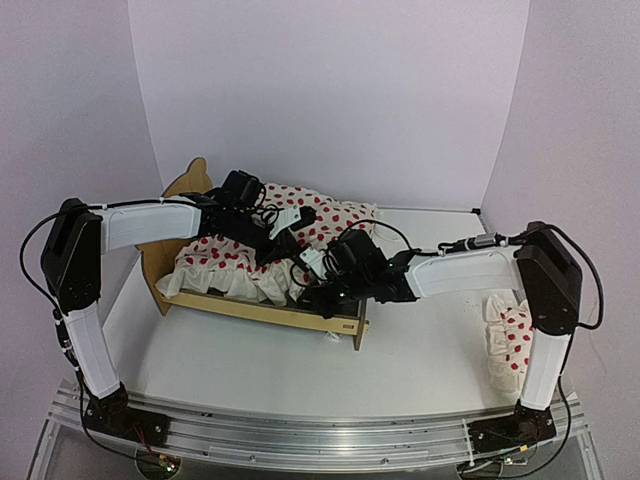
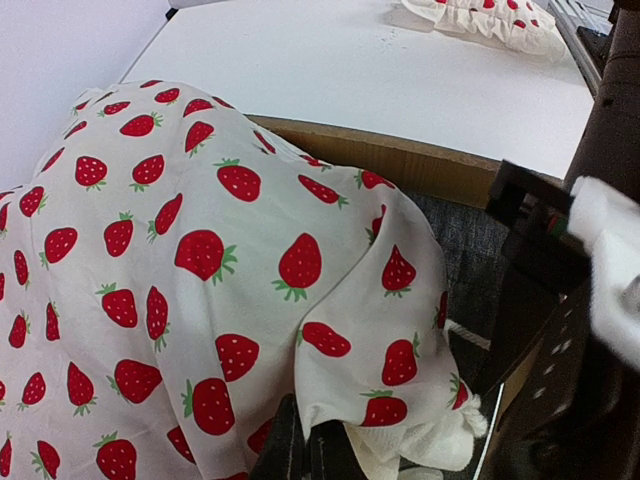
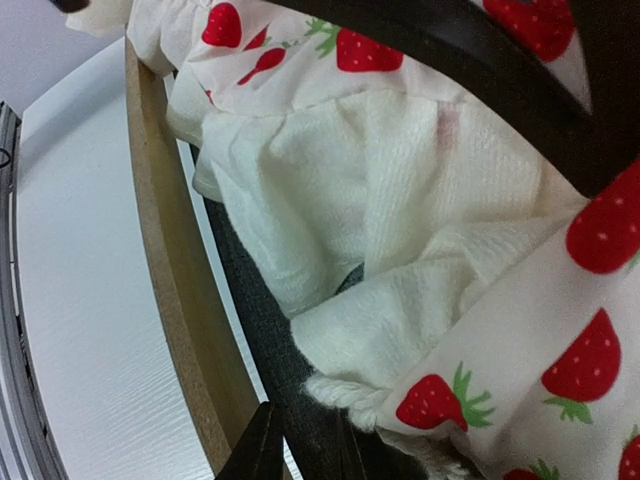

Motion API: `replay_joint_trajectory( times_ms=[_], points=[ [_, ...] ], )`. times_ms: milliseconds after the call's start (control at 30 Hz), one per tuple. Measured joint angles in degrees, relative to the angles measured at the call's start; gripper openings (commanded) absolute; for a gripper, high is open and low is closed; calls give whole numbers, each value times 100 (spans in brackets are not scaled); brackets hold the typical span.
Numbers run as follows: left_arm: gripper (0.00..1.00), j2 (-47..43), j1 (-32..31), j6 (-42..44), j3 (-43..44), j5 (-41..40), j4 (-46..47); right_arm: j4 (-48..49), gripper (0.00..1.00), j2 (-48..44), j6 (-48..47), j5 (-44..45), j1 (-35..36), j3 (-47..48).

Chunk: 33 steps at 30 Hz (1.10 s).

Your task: Set up the pet bed

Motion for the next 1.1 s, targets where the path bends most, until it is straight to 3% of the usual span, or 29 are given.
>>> replay_joint_trajectory(
  times_ms=[267,633,867,1100],
  points=[
    [0,0,2,-2,4,-13,31,303,28,306,359,166,-7,136],
    [0,0,15,-2,7,-15,97,1230,26,424,805,1176,22,16],
    [0,0,15,-2,7,-17,92,1333,16,616,1006,1532,22,16],
    [0,0,15,-2,7,-16,94,1355,0,626,1117,1439,22,16]
  ],
)
